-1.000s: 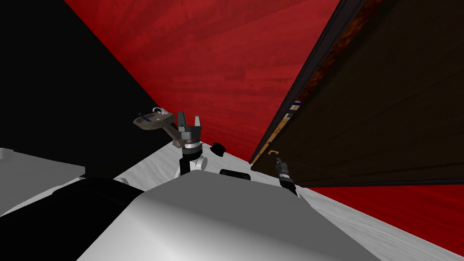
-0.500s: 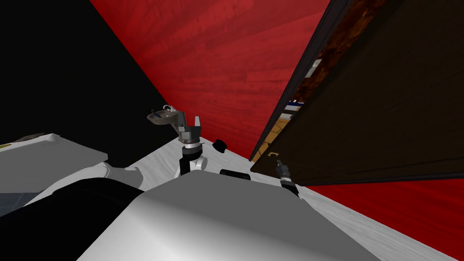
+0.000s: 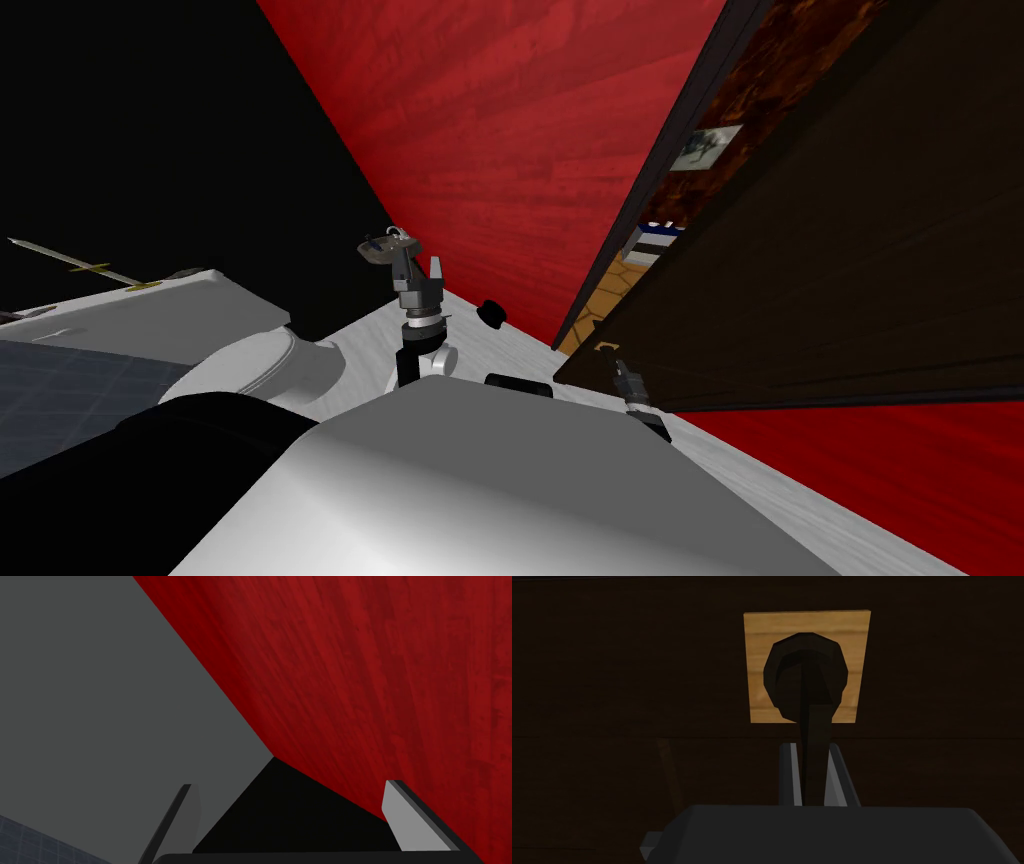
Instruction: Pull the door open
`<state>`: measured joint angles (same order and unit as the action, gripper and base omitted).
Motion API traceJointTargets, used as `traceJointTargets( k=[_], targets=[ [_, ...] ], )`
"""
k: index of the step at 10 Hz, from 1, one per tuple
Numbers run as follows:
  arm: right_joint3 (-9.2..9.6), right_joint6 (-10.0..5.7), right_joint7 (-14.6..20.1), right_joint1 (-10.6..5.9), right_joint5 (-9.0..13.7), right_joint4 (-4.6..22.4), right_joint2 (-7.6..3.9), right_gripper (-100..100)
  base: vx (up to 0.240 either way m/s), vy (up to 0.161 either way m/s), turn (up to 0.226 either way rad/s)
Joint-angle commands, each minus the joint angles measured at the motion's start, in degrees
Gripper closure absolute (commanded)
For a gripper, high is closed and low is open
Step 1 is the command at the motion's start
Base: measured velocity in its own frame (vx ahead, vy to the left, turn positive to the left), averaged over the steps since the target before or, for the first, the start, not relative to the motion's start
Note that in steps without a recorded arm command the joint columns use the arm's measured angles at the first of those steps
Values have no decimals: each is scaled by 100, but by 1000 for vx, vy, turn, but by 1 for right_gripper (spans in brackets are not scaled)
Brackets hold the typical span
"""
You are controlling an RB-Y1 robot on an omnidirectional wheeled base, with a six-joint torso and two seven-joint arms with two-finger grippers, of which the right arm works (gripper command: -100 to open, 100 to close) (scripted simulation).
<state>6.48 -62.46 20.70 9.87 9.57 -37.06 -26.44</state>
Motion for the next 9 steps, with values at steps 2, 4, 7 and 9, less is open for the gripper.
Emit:
traceJointTargets(
  k=[2,4,7,9],
  targets=[
    [92,-293,110,207,-15,6,-108,100,-220,-66,165],
    [103,-363,138,159,-19,119,-125,100,-132,-26,56],
    [192,-640,201,273,-17,254,-187,100,-217,-67,201],
    [239,-803,238,331,-11,329,-227,100,-217,-85,188]
  ],
)
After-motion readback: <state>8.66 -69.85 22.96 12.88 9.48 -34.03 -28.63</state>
